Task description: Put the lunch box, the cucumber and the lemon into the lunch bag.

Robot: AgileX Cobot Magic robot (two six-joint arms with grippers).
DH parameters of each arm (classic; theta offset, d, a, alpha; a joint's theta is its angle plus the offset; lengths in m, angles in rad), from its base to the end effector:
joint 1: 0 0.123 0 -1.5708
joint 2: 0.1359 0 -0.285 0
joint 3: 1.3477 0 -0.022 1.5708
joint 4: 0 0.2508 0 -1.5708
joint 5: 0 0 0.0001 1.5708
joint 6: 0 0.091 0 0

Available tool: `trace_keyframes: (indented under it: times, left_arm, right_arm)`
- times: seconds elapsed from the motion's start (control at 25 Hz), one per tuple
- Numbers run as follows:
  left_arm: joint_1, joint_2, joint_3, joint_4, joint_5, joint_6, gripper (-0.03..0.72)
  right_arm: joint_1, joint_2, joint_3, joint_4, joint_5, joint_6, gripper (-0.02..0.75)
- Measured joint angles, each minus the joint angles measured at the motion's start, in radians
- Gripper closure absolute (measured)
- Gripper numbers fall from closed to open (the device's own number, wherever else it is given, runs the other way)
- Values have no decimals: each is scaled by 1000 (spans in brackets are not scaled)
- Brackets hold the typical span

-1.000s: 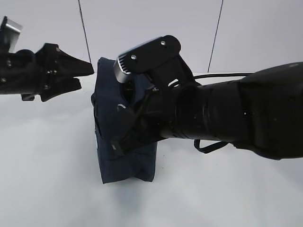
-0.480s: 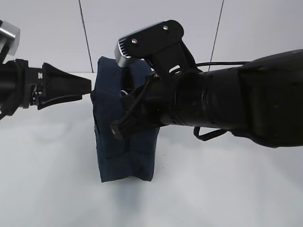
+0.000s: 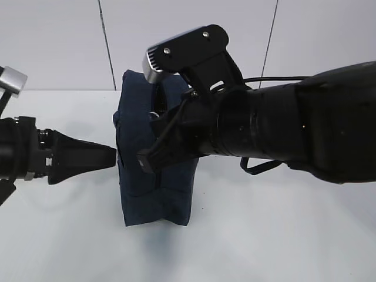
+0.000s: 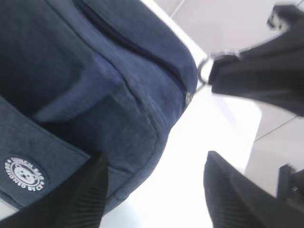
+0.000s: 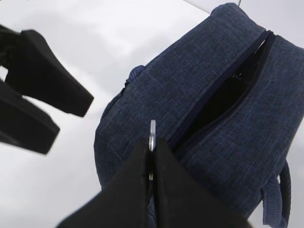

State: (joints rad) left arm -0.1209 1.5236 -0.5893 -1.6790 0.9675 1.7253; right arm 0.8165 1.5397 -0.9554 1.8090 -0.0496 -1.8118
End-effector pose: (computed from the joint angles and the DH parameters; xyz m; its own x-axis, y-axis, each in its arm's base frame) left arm 0.2372 -0.1039 0.2002 -0.6569 0.0597 -0.7516 0.6728 0.4964 -0.5485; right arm 0.2360 0.2449 0.2619 -0.3318 -0.3568 -0.8733 -0.6999 0.7138 -0.0257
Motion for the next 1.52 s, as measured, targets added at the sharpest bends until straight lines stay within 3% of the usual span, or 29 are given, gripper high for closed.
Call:
trace_keyframes:
  times: [0.24,0.4,1.04,1.12,1.36,1.52]
  left_arm:
    - [-131,0,2,-88,-136,117,225]
    - [-182,0,2,-102,-261,164,225]
    - [-184,0,-10,-110,-347,224,241]
    - [-184,0,-12,-110,-347,226,304]
    - [-184,8,-12,-113,-330,227,657]
    - [-184,8,-12,-113,-328,228,688]
  right_arm:
    - [0,0,0,0,6,0,730]
    - [0,0,0,0,14,0,730]
    - [0,0,0,0,94,14,730]
    - [0,0,0,0,96,17,730]
    - [0,0,0,-2,96,17,730]
    - [0,0,0,-2,92,17,730]
